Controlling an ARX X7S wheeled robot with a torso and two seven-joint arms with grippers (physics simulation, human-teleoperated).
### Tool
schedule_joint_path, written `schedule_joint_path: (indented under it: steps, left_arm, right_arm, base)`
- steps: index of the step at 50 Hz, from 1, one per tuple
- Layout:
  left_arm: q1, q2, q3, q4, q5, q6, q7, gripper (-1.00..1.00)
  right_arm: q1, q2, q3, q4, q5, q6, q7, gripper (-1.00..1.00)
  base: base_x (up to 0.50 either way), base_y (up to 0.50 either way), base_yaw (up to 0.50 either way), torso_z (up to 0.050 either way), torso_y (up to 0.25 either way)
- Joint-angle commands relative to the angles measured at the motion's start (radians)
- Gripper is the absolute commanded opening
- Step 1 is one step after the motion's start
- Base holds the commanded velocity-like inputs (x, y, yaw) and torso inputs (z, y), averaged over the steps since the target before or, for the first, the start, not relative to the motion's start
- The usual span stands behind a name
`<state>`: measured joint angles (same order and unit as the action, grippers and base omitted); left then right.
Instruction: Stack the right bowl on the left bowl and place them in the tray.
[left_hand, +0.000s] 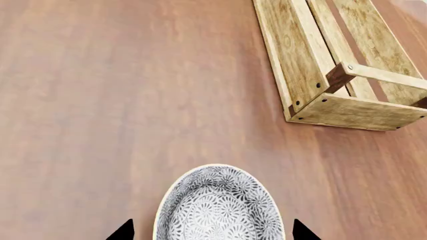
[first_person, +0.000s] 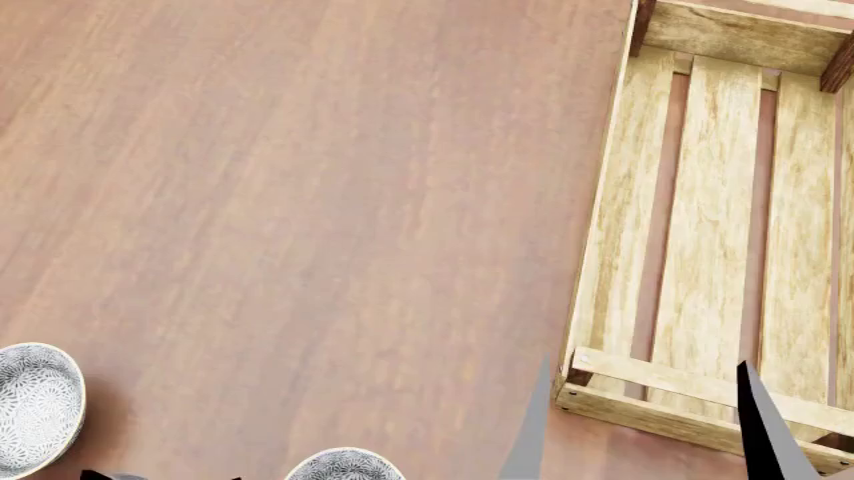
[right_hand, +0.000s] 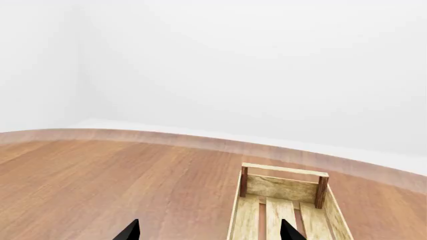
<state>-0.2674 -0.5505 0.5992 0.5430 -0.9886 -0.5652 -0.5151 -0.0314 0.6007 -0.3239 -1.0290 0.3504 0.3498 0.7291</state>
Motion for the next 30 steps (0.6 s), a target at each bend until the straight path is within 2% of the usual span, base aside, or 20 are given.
schedule_joint_path:
  steps: [1,30]
  left_arm:
    - [0.002,0.010,0.008,-0.036,0.007,0.005,0.011,1.00]
    - [-0.023,0.052,0.009,-0.202,0.023,0.052,0.101,1.00]
  right_arm:
    - [0.006,0.017,-0.013,-0.006,0.006,-0.004,0.018,1.00]
    - [0.033,0.050,-0.059,0.006,0.017,-0.021,0.056,1.00]
  base:
    - [0.00,0.00,0.00,0.000,0.000]
    - [0.00,0.00,0.00,0.000,0.000]
